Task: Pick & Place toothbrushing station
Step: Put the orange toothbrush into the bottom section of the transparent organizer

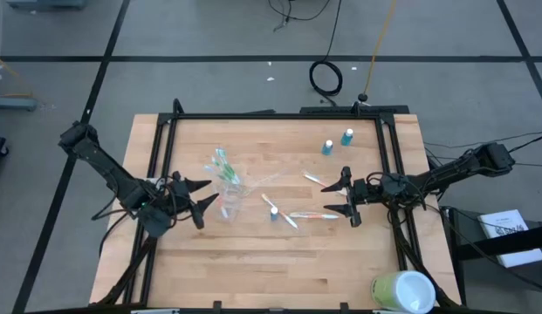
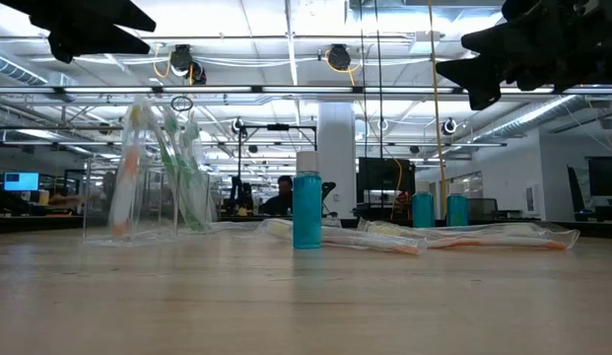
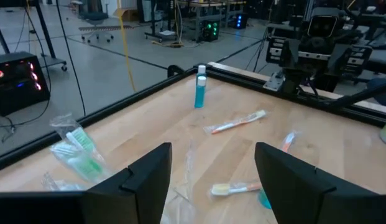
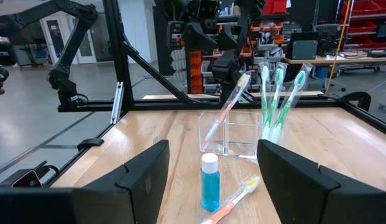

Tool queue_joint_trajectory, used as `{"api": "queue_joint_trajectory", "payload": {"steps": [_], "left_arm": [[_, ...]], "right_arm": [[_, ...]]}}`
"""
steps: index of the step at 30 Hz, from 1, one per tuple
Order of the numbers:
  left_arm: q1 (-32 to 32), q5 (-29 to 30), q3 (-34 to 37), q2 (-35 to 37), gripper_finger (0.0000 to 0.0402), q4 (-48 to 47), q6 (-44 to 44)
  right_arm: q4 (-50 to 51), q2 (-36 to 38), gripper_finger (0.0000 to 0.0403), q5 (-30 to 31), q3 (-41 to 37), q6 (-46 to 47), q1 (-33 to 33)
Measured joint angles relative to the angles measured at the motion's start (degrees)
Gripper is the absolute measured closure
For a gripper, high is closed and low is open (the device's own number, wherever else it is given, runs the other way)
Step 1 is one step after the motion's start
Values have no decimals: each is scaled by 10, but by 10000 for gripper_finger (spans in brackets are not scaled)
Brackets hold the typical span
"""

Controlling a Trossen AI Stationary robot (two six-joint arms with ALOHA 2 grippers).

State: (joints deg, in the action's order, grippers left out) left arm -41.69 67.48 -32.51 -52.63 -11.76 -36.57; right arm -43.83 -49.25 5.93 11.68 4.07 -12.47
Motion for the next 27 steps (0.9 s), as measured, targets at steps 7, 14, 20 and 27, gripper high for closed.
{"api": "queue_joint_trajectory", "payload": {"steps": [7, 14, 20, 27], "left_arm": [[0, -3, 0, -12, 165, 1, -2], [0, -17, 0, -19, 165, 67, 48], [0, -30, 0, -19, 165, 143, 117], [7, -31, 0, -19, 165, 149, 122]], "right_arm": [[0, 0, 167, 0, 0, 12, 0], [3, 0, 167, 0, 0, 75, 0], [120, -1, 167, 115, 0, 60, 0], [274, -20, 167, 227, 0, 151, 11]]}}
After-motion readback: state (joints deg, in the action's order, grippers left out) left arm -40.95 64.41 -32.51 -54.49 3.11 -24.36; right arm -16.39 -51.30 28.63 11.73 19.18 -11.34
